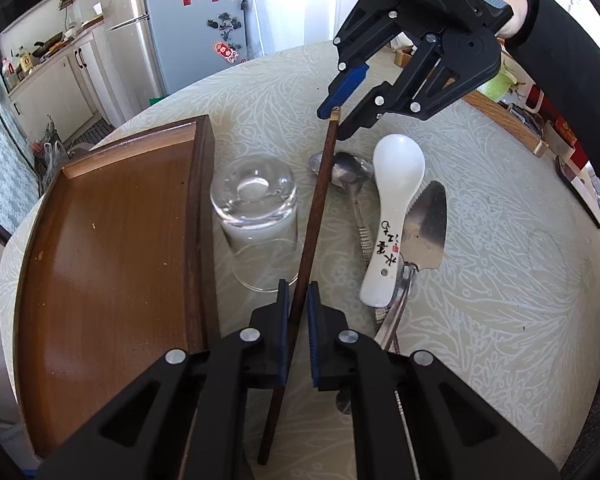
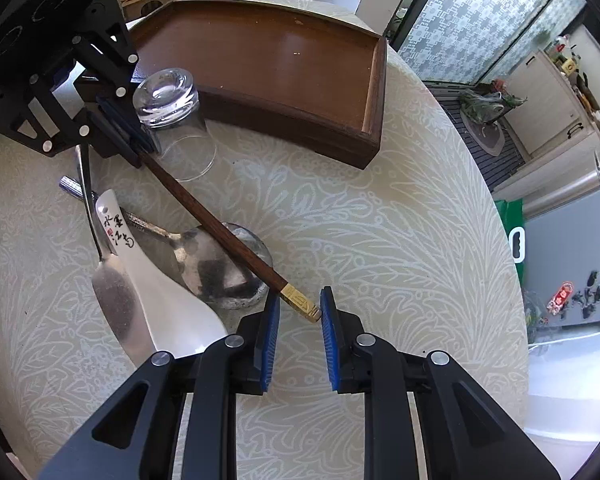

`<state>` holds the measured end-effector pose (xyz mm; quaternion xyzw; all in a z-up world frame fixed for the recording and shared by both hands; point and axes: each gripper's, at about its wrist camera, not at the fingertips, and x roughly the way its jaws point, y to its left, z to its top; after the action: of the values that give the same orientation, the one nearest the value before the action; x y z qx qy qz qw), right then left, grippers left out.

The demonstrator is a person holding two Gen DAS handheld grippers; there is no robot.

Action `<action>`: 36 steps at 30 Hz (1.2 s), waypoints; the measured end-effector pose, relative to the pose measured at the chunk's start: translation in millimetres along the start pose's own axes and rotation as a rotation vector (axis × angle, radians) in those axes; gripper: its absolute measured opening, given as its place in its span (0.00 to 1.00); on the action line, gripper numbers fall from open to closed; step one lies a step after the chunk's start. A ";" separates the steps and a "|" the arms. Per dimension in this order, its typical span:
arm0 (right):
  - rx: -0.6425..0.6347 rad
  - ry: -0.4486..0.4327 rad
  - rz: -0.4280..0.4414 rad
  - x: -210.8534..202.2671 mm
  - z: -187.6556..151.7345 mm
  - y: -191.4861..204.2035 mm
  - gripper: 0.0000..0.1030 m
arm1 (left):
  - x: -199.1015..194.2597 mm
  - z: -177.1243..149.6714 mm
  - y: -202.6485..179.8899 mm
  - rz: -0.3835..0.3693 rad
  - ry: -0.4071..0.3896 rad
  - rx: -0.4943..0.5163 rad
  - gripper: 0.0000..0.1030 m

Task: Organize utensils
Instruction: 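Carry the chopstick with the left tool and lower it into the wooden tray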

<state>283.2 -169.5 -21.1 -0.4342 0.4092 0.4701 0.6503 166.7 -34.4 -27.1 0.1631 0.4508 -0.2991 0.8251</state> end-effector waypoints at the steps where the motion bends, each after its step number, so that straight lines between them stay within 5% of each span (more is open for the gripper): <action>1: 0.000 -0.001 -0.002 -0.2 0.0 0.2 0.20 | -0.4 0.1 -0.2 -0.007 -0.001 -0.001 0.09; 17: 0.021 -0.080 -0.076 -63.8 5.4 15.0 0.19 | -43.8 7.9 -0.9 0.016 -0.077 0.014 0.09; 24: -0.005 -0.130 -0.147 -95.8 43.3 16.6 0.19 | -88.4 9.9 15.3 0.093 -0.135 0.023 0.09; 36: -0.061 -0.085 -0.061 -15.2 114.9 9.3 0.19 | -64.2 -35.1 80.1 0.085 -0.059 -0.116 0.08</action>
<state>285.1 -62.6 24.7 -0.4458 0.3532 0.4802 0.6677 168.7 68.2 7.9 0.1249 0.4355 -0.2419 0.8580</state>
